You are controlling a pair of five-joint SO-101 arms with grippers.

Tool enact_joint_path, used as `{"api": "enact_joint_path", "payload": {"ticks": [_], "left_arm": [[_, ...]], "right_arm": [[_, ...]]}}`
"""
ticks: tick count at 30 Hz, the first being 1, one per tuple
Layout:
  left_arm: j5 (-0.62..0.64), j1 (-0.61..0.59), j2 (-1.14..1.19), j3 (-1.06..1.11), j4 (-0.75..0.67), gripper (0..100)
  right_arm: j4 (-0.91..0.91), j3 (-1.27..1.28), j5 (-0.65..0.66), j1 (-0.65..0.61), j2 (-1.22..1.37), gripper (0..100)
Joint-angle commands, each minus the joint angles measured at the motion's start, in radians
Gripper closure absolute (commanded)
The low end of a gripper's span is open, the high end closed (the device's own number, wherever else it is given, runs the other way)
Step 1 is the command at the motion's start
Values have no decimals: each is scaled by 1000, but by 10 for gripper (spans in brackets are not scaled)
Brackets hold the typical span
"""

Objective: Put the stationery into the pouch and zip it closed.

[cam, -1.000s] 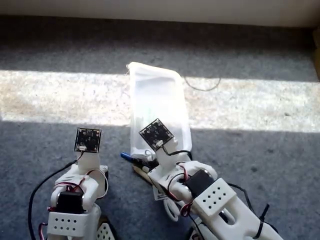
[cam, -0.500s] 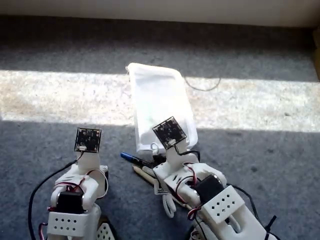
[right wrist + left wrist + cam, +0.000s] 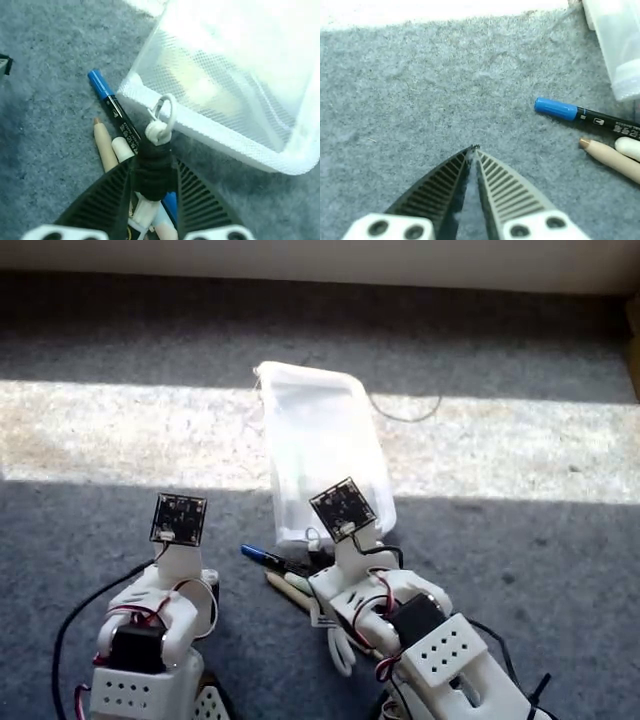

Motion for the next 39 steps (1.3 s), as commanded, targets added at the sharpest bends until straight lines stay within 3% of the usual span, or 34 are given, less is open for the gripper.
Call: {"api": "enact_joint_path", "payload": {"ticks": [1, 4, 9, 14, 17, 22, 25, 32, 39], "left_arm": [[3, 15, -4, -84, -3, 993], [3, 16, -4, -128, -15, 993], [2, 22, -4, -213, -173, 992], [-206, 101, -4, -283, -209, 992], [-241, 170, -4, -334, -209, 992], [-235, 189, -2, -397, -203, 992], [-140, 189, -2, -380, -201, 983], [28, 160, -4, -311, -198, 742], [3, 170, -4, -334, -71, 723]], "right_arm": [[-33, -10, -11, 13, -31, 994], [-35, -12, -11, 13, -31, 994], [-35, -12, -11, 13, -31, 994], [-35, -13, -11, 15, -31, 994], [-36, -13, -11, 15, -31, 994], [-36, -13, -11, 27, -31, 994], [-38, -13, -12, 68, -31, 994], [-61, -15, -60, 87, -33, 994], [-65, -30, -66, 88, -33, 994]]}}
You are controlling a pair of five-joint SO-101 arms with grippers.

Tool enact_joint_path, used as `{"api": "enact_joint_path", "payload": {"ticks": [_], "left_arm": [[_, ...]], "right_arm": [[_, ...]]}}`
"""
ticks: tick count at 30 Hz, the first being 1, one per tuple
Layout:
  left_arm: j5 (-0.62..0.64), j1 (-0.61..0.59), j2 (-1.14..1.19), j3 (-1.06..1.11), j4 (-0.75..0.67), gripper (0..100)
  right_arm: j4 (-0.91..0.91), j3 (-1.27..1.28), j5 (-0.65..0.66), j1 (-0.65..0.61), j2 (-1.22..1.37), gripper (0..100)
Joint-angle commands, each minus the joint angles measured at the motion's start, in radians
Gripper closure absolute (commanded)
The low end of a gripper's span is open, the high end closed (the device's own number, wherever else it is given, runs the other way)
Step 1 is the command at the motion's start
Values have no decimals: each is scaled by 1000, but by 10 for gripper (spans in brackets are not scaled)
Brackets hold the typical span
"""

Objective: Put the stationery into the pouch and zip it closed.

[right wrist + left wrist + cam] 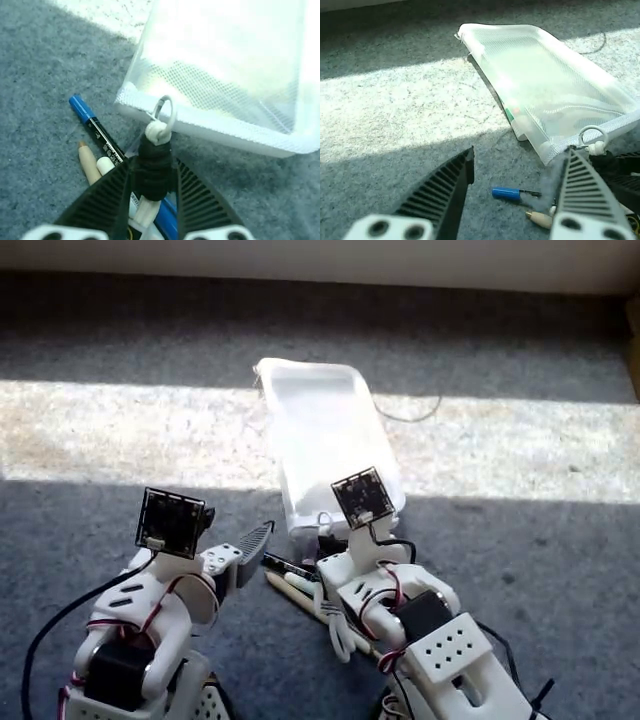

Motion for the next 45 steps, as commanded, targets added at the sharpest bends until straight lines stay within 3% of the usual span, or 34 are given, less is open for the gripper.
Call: {"api": "enact_joint_path", "payload": {"ticks": [1, 15, 25, 37, 45], "left_arm": [[-3, 4, -4, -30, 43, 723], [-81, 105, -4, 74, 37, 726], [-80, 93, -4, 260, -230, 726], [-83, 94, -4, 361, -382, 745], [-114, 94, -2, 409, -471, 790]], "right_arm": [[-24, -36, -11, 15, -28, 994], [-81, -47, -12, 13, -28, 994], [-79, -48, -14, -8, -28, 994], [-62, -64, -14, -38, -36, 994], [87, -102, -14, -45, -302, 994]]}}
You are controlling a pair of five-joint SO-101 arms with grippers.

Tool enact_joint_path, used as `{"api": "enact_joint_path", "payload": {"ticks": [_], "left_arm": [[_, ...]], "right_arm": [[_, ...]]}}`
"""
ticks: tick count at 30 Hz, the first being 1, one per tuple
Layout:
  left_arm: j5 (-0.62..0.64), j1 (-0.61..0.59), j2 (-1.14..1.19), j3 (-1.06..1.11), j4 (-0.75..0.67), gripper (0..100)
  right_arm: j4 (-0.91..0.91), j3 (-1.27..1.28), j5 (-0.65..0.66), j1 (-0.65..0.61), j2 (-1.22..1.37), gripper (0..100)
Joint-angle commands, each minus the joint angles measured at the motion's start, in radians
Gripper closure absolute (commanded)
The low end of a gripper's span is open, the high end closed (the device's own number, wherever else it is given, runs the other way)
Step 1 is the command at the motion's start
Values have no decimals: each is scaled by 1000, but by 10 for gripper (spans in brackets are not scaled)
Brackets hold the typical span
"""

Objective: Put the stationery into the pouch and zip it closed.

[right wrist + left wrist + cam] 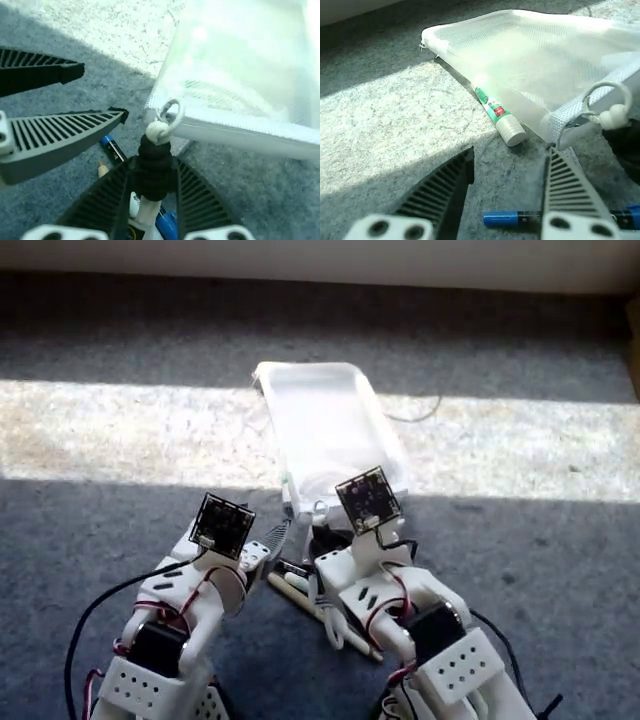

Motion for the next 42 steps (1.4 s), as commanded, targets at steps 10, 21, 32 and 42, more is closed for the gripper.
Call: {"api": "enact_joint_path", "payload": {"ticks": [10, 21, 32, 42], "left_arm": [[21, 8, -13, -110, 138, 786], [25, 10, -13, -199, 269, 705], [172, 13, -13, -191, 226, 704], [178, 16, -12, -140, 149, 705]], "right_arm": [[12, 36, -11, -61, -203, 994], [-42, 38, -11, -59, -208, 994], [22, 33, -11, -64, -209, 994], [47, 15, -11, -114, -209, 994]]}}
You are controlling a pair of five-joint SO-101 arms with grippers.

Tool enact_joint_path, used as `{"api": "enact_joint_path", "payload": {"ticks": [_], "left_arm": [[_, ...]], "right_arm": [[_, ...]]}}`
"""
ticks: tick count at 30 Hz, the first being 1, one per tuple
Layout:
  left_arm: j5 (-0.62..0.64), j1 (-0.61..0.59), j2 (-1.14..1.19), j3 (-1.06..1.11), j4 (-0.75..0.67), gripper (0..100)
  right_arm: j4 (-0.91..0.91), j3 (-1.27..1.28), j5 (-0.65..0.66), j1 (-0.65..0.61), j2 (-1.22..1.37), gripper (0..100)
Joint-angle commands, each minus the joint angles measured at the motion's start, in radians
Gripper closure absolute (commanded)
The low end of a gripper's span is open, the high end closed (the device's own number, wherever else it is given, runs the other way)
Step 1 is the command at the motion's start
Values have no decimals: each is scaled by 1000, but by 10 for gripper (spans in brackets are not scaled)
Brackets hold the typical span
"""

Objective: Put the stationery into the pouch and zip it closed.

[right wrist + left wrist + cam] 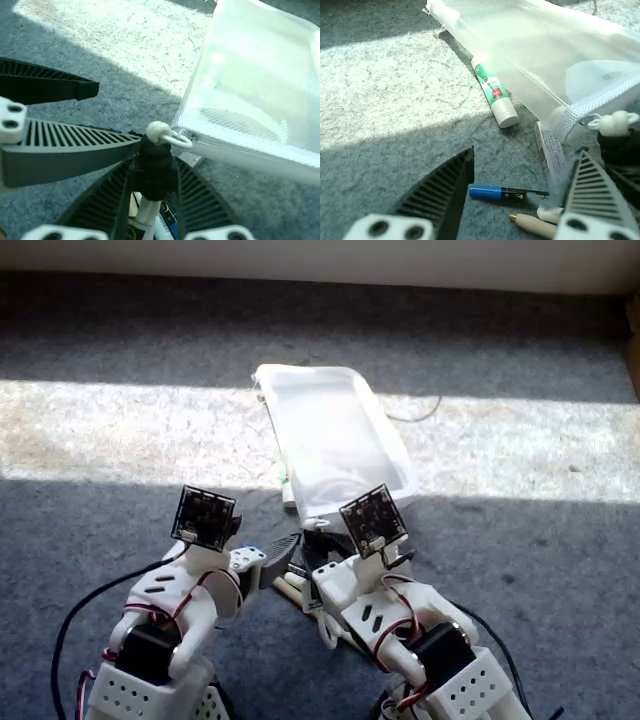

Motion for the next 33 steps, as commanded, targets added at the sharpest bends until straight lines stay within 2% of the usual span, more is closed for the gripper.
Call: {"api": "enact_joint_path", "payload": {"ticks": [1, 20, 25, 27, 33], "left_arm": [[12, 13, -12, 12, -84, 705], [6, 15, -12, 53, -112, 705], [6, 13, -12, 101, -198, 712], [5, 13, -12, 124, -236, 745], [-64, 13, -12, 153, -290, 775]], "right_arm": [[1, -42, -11, -67, -19, 994], [2, -50, -11, -93, -21, 994], [2, -50, -11, -94, -21, 994], [4, -50, -11, -94, -21, 994], [28, -53, -11, -94, -21, 994]]}}
